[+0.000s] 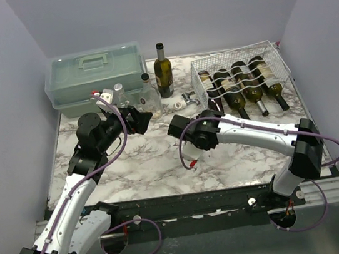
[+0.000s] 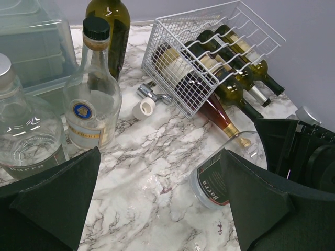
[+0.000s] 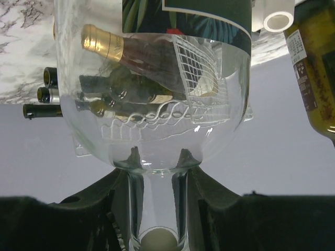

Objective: Take the wine bottle off the wine rack
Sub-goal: Place the wine bottle at the center of the board.

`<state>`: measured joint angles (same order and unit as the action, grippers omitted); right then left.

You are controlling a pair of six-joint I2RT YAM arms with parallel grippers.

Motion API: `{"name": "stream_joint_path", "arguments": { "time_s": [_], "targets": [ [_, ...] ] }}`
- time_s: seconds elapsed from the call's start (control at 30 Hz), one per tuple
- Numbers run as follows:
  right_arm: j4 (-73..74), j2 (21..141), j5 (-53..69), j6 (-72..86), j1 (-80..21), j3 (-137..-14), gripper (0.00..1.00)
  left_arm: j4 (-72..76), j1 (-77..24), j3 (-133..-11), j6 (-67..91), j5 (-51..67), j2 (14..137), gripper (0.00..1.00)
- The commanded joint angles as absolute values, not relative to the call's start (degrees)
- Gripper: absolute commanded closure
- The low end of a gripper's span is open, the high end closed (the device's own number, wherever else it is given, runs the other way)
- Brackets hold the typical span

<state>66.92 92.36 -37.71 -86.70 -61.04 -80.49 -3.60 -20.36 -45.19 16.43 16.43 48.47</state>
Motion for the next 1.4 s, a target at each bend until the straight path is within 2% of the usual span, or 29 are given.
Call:
{"name": "stream_joint_path", "arguments": {
  "time_s": [0.0,0.1,0.3,0.63,0.97,1.13,1.2,1.37],
  "targets": [
    [64.77,92.16,-44.21,-87.51,-62.21,-80.96,0.88,-3.96,-20.04,-44.56,15.56,15.56,47.43,0.01],
    [64.88,92.70,-44.54,-86.99,-62.57,-80.86,0.86,-3.96,-20.05,-44.56,15.55,15.62,47.47,0.01],
    [65.34,93.51,-45.99,-85.79,-63.04,-79.84,0.71,-3.89,-20.02,-44.56,15.56,15.47,47.29,0.01],
    [64.74,95.40,-47.81,-83.58,-64.55,-79.85,0.62,-3.96,-20.04,-44.56,15.47,15.47,47.36,0.01],
    [70.11,99.79,-50.42,-74.62,-65.84,-82.37,0.53,-3.94,-20.04,-44.56,15.47,15.47,47.28,0.01],
    [73.43,101.77,-49.88,-71.03,-66.49,-85.15,0.47,-3.96,-20.04,-44.56,15.47,15.47,47.29,0.01],
    [73.44,101.78,-49.66,-71.01,-66.73,-85.24,0.41,-3.96,-20.04,-44.56,15.47,15.39,47.28,0.01],
    [74.20,102.21,-49.57,-70.30,-66.97,-86.06,0.38,-3.96,-20.04,-44.56,15.45,15.38,47.29,0.01]
  ]
}}
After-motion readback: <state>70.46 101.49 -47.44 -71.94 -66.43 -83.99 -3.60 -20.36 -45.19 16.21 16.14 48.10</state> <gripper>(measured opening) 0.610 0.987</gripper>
